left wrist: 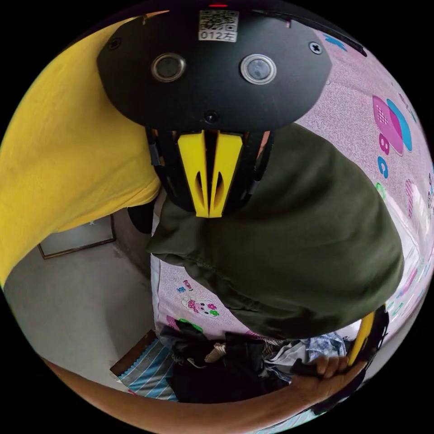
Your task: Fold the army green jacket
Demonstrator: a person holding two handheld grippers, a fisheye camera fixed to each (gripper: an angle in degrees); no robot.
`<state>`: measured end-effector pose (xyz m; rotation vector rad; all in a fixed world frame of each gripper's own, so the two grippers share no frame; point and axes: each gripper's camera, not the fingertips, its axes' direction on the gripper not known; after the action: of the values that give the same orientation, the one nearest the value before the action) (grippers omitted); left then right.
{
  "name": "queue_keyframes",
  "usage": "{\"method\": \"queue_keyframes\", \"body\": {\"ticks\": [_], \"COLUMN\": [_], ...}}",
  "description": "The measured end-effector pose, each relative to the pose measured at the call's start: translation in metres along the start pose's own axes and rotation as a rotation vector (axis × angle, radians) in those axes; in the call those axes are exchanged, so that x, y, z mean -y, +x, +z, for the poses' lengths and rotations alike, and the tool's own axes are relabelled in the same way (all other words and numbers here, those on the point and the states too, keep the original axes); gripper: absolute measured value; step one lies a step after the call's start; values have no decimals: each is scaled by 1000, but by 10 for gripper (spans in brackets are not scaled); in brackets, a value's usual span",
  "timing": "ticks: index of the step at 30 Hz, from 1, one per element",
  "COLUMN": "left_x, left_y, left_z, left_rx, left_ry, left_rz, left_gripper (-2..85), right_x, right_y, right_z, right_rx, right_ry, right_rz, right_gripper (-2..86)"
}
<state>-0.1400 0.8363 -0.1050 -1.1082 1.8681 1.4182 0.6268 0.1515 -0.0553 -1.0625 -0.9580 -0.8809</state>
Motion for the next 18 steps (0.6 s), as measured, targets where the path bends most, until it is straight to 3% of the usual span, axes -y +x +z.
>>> {"method": "queue_keyframes", "body": {"ticks": [4,6,8,11,14,15,18], "left_x": [3,4,6,8,10,10,13], "left_y": [-5,-6,-7,-7,-9,-8,-6], "left_z": [-3,-5,-6,-9,-10,-11,-13], "left_rx": [-31,-37,-43,-36,-60,-64,-64], "left_ry": [-1,-4,-4,3,7,13,18], "left_rz": [-2,1,-2,-6,-23,-30,-31], "left_gripper": [-2,-2,-2,-2,-2,-2,-3], "right_x": [-5,1,7,21,20,15,5], "right_y": [-49,-80,-89,-60,-16,-7,-30], "right_z": [-15,11,47,70,64,56,38], "right_rx": [-65,56,-40,109,24,108,132], "right_ry": [133,10,-171,-228,-117,-82,-39], "right_rz": [-133,-324,-401,-268,61,112,6], "right_gripper": [6,2,0,0,2,2,3]}}
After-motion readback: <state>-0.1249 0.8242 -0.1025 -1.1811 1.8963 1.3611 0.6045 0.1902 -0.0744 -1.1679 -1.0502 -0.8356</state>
